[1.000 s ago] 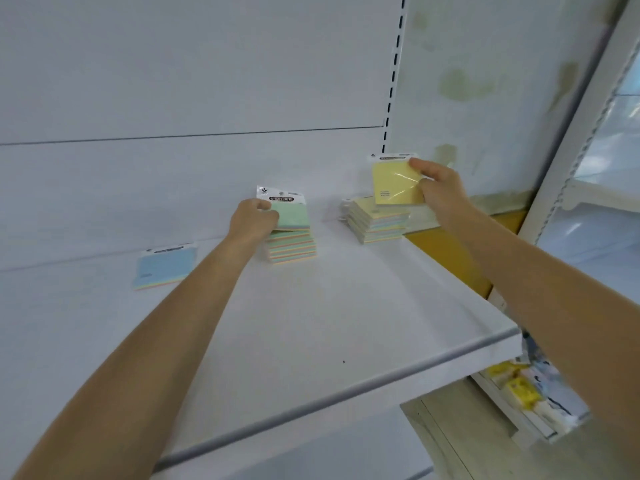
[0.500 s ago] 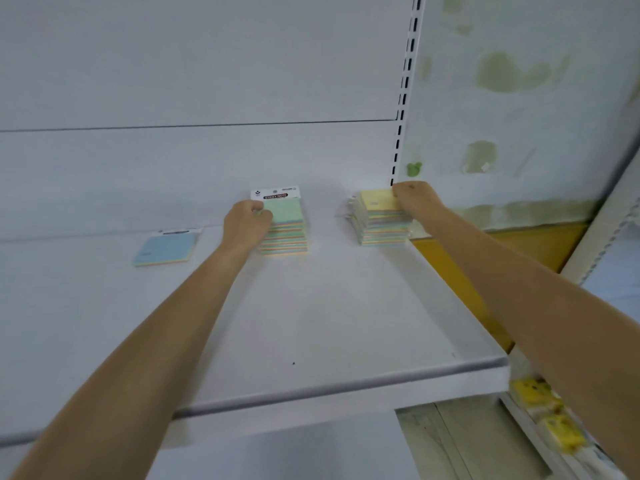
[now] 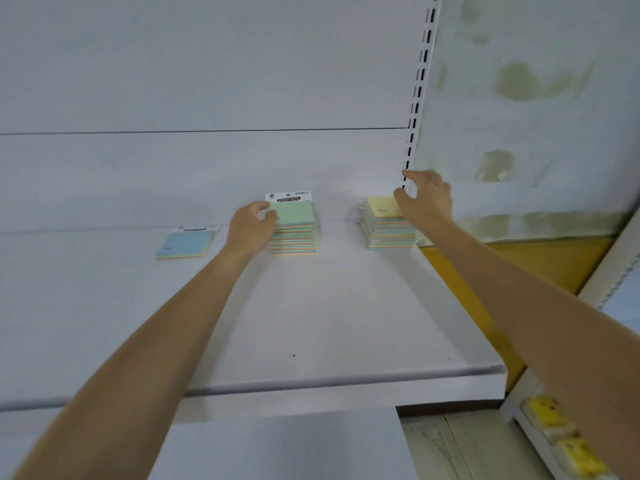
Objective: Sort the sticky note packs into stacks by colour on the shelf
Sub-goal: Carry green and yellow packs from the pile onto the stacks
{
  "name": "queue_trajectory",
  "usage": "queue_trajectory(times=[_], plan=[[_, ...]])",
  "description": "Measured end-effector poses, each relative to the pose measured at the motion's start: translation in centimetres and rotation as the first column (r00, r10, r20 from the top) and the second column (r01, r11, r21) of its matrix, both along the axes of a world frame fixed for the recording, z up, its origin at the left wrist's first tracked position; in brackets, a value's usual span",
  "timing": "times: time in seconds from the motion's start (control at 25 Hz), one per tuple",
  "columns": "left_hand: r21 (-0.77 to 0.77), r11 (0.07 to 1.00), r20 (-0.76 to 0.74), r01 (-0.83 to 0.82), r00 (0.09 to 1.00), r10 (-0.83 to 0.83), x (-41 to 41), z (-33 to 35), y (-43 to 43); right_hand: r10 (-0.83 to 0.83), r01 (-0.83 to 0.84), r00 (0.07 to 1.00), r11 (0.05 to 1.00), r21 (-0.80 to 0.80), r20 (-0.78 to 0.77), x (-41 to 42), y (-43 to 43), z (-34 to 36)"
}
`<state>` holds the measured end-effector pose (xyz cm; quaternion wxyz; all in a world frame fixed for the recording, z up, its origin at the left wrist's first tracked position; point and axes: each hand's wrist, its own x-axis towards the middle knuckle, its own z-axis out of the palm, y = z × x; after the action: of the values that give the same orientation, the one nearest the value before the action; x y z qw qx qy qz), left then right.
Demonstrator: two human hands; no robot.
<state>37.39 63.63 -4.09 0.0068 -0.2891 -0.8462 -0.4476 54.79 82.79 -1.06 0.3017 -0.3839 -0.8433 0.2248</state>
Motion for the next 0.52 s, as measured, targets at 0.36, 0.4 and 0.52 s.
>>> queue_trajectory(times=[0.36, 0.4, 0.52], plan=[[-0.213, 0.973, -0.261, -0.091, 0.965, 0.034, -4.8, -0.8, -12.9, 0.434, -0.443, 0.895, 0.843, 0.307, 0.099, -10.5, -13.9, -0.6], [-0.231, 0.964, -0.284, -0.128, 0.957, 0.058, -5.7, -0.7, -15.6, 0.471, -0.483, 0.874, 0.817, 0.314, 0.117, -12.4, -16.3, -0.7], [-0.288, 0.931, -0.320, -0.226, 0.939, 0.129, -8.1, -0.4, -24.1, 0.549, -0.568, 0.821, 0.757, 0.323, 0.157, -17.5, -23.3, -1.3]])
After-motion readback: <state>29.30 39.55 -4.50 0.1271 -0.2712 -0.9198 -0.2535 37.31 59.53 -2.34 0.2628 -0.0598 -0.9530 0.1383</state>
